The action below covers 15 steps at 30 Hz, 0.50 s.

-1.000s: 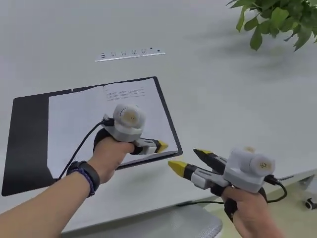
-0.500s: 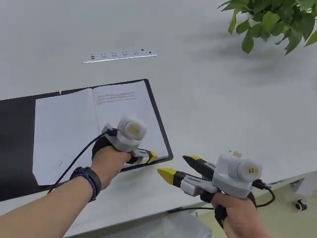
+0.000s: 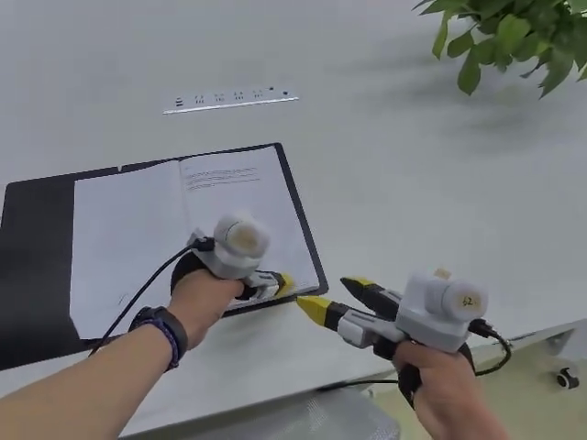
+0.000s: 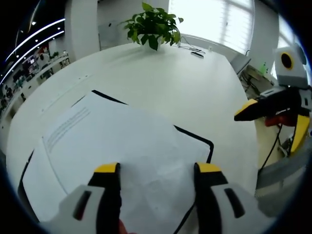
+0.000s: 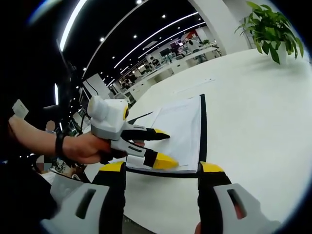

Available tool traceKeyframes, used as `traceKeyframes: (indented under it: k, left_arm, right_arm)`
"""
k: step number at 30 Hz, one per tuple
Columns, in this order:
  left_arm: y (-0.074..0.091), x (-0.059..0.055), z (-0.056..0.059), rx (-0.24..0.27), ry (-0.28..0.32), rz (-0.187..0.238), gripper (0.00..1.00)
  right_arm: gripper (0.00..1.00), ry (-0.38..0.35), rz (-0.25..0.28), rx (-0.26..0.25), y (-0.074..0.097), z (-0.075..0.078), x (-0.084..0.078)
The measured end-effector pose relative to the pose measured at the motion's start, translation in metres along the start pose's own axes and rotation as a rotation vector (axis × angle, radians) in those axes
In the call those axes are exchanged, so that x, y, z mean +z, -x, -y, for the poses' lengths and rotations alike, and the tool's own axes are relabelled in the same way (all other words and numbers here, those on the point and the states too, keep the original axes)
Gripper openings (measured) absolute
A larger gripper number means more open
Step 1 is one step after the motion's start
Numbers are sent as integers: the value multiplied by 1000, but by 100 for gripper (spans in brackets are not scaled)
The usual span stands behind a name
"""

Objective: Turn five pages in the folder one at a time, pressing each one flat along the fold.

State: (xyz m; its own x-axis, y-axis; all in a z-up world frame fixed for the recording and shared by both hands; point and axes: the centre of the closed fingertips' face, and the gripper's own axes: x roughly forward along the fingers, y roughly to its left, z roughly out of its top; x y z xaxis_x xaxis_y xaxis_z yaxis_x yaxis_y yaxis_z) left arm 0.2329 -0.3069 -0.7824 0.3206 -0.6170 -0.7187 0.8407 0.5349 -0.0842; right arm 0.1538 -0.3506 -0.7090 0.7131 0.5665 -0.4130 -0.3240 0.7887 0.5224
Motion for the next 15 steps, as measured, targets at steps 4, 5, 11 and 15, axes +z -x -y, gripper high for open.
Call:
traceKeyframes:
  k: [4,5,11,15]
  left_arm:
    - [2,0,-1,3,37,25,58]
    - [2,-1,-1,3,44,30,57]
    - [6,-1,-2,-6,83,55,54]
    - [8,-2,-3,-6,89,62,51]
  right_arm:
    - [56,-10,14,9,-14,5,11]
    - [56,-11,17,11,-17,6,13]
    - [55,-37,39,37,-42,7,25]
    - [55,-49,35,46,-56,11,27]
